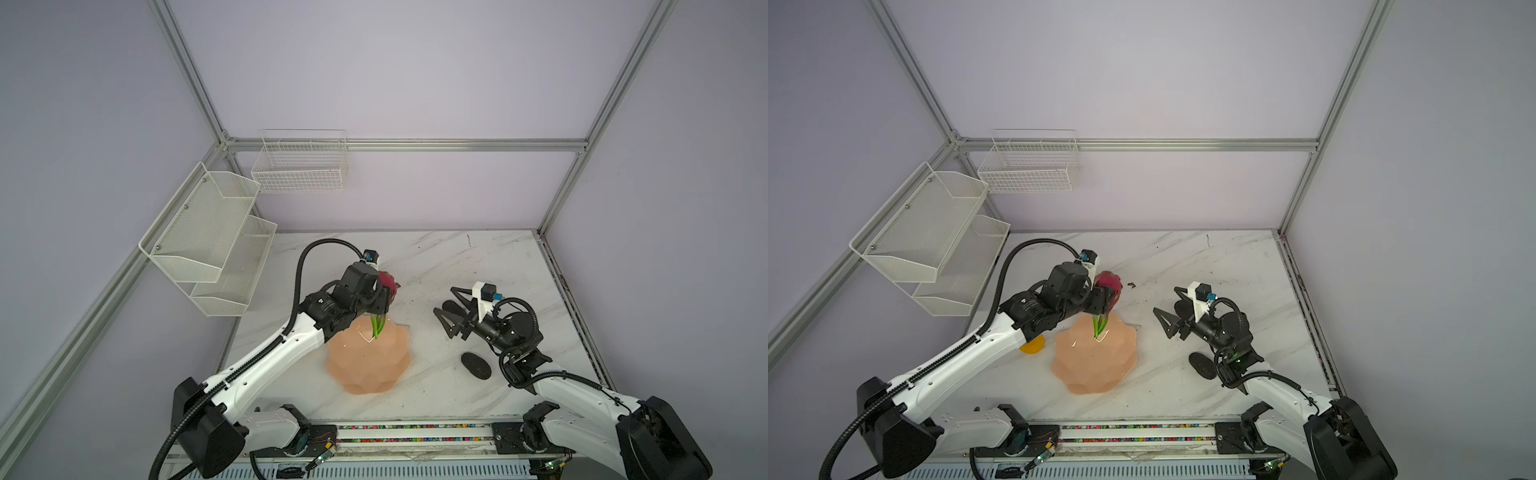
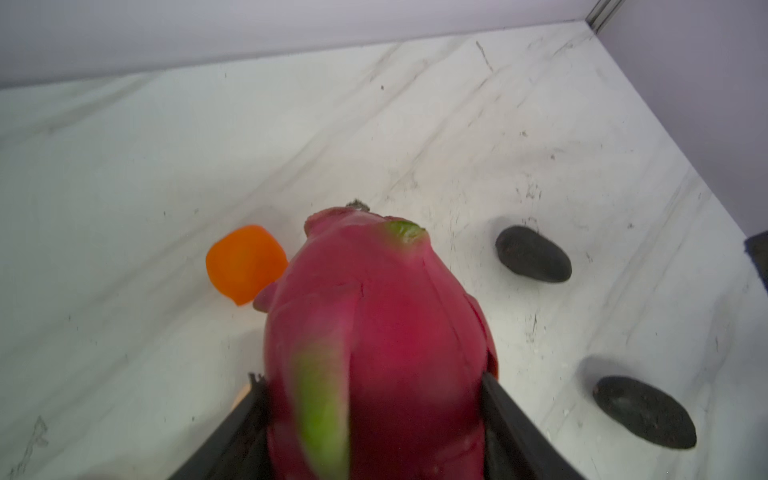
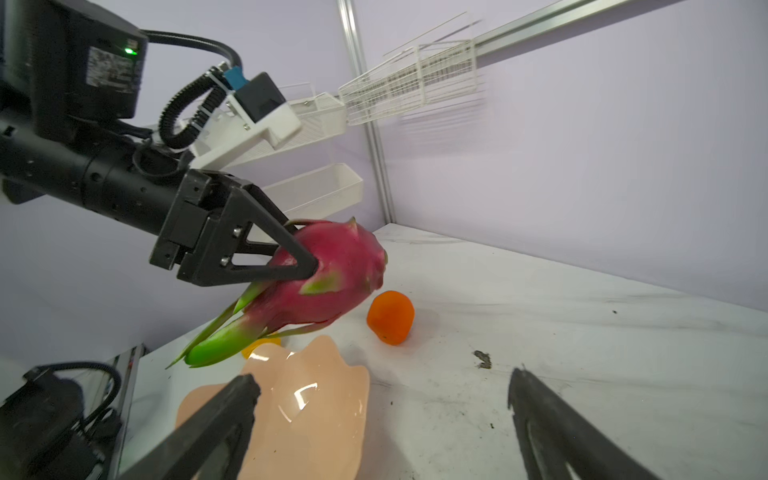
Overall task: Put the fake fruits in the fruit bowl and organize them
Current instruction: 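Grasp the pink dragon fruit with the left gripper and lift it, then lower the dragon fruit into the peach bowl and open the left gripper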
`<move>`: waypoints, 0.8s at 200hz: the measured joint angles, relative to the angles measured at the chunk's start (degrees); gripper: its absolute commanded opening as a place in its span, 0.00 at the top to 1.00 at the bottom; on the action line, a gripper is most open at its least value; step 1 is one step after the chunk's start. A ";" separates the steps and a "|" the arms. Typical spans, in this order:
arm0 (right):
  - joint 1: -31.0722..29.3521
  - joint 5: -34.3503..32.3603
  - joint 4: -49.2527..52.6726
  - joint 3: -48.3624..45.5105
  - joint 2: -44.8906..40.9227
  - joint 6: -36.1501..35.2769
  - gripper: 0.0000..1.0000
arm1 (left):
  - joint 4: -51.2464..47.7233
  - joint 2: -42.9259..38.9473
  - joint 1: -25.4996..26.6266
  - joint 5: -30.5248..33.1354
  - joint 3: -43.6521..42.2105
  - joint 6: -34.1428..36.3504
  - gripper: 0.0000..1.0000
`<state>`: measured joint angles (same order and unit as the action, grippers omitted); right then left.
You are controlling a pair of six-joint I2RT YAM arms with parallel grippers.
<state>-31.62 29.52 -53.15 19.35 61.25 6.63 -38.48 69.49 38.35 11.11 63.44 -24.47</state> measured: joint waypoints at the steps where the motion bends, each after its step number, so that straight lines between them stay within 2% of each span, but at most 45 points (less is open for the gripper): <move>1: -0.17 0.07 0.00 0.07 0.04 -0.13 0.03 | -0.42 -0.37 0.04 -0.20 -0.39 -0.15 0.36; 26: -4.87 2.14 0.72 2.10 1.51 -3.82 0.03 | -4.50 -3.98 0.50 -1.99 -5.97 -3.10 0.36; 54: -7.67 3.26 2.86 3.82 4.46 -6.73 0.03 | -6.64 -4.09 0.96 -3.50 -9.64 -5.07 0.36; 160: -8.48 2.71 5.11 4.33 7.69 -9.18 0.03 | -7.54 2.03 3.02 -4.09 -13.60 -6.36 0.28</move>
<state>-40.10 32.23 -48.03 23.68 68.95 -2.55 -46.02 71.53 41.36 7.03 49.84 -30.83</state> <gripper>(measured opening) 0.974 0.710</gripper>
